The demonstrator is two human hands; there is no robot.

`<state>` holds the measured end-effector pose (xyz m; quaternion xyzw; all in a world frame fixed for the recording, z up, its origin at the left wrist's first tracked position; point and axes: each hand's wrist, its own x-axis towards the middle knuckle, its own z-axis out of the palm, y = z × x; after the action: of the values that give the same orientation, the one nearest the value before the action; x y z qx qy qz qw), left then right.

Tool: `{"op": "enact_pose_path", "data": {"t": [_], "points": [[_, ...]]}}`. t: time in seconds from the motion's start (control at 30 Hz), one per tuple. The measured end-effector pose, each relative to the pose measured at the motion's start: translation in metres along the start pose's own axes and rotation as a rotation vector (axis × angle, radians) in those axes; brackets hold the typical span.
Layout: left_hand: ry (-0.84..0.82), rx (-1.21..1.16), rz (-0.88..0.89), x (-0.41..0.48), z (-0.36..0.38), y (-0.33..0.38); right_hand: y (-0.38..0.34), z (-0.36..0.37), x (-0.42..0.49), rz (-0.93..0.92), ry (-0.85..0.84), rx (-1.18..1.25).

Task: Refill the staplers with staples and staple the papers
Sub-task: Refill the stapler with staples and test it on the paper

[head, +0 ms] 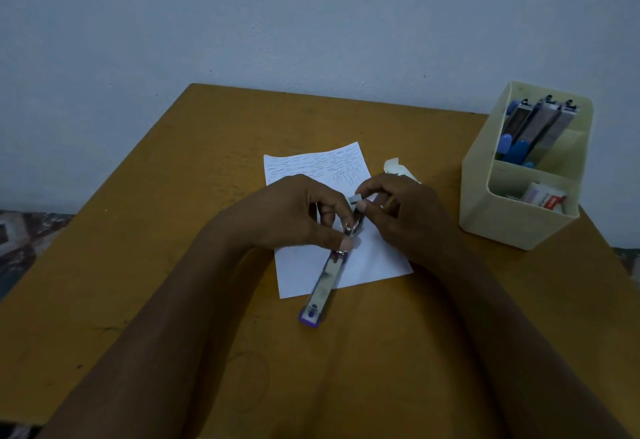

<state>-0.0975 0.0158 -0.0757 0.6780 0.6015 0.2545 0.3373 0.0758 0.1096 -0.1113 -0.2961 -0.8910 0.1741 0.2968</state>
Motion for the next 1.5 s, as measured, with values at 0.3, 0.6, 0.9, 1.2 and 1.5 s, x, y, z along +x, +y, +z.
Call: {"op": "enact_pose_path", "data": {"t": [0.3, 0.6, 0.9, 1.2, 1.5], "points": [[0.063, 0.010, 0.036, -0.004, -0.002, 0.003, 0.004, -0.005, -0.003, 0.006, -0.014, -0.026], [0.353, 0.117, 0.058, 0.001, -0.001, -0.003, 0.005, -0.008, -0.003, 0.018, -0.031, -0.023], [0.396, 0.098, 0.045, 0.006, 0.001, -0.010, -0.009, -0.004, -0.003, 0.032, -0.058, 0.091], [0.406, 0.070, 0.023, 0.006, 0.000, -0.010, -0.007, 0.002, -0.003, 0.081, -0.138, 0.052], [0.414, 0.067, 0.030, 0.006, 0.001, -0.011, -0.008, -0.001, -0.004, 0.067, -0.101, 0.088]]}}
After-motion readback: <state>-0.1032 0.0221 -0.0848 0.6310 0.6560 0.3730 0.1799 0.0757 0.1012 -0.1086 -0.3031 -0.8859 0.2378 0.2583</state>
